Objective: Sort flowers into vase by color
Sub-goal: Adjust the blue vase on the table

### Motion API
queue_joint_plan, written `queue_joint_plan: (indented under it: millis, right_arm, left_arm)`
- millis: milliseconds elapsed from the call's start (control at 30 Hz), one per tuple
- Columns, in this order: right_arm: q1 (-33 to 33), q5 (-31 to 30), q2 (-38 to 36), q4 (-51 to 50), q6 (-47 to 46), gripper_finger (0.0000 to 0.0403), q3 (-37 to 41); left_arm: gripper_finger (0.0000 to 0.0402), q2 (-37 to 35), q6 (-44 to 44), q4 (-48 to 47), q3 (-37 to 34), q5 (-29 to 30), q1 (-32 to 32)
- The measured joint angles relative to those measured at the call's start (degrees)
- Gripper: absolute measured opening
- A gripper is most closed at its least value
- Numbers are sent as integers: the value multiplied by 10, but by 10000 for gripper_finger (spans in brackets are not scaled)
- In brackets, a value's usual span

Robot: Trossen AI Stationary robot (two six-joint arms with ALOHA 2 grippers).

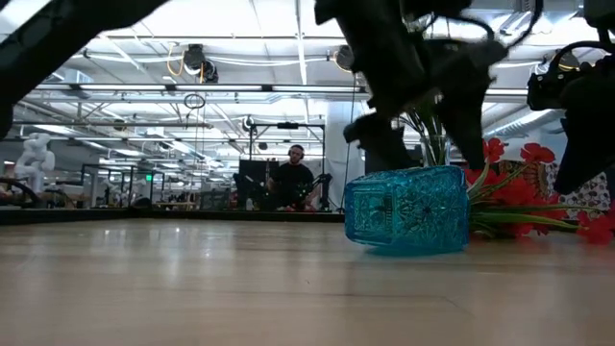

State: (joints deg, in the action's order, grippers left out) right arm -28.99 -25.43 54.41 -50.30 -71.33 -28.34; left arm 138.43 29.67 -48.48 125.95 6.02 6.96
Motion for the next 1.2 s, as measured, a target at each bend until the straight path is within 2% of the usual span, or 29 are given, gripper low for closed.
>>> queue_joint_plan:
  millis: [133, 433, 533, 1200]
  right_arm:
    - [0, 0, 1, 0, 0, 116, 0]
    - [0, -1, 0, 0, 0, 116, 0]
    - [0, -1, 1, 0, 0, 116, 0]
    - [0, -2, 3, 3, 5, 116, 0]
  left_arm:
    - [398, 27, 10, -40, 25, -1, -2]
    - [397, 43, 25, -67, 24, -12, -3]
    - [381, 51, 30, -82, 24, -16, -3]
    - [103, 54, 29, -111, 24, -18, -2]
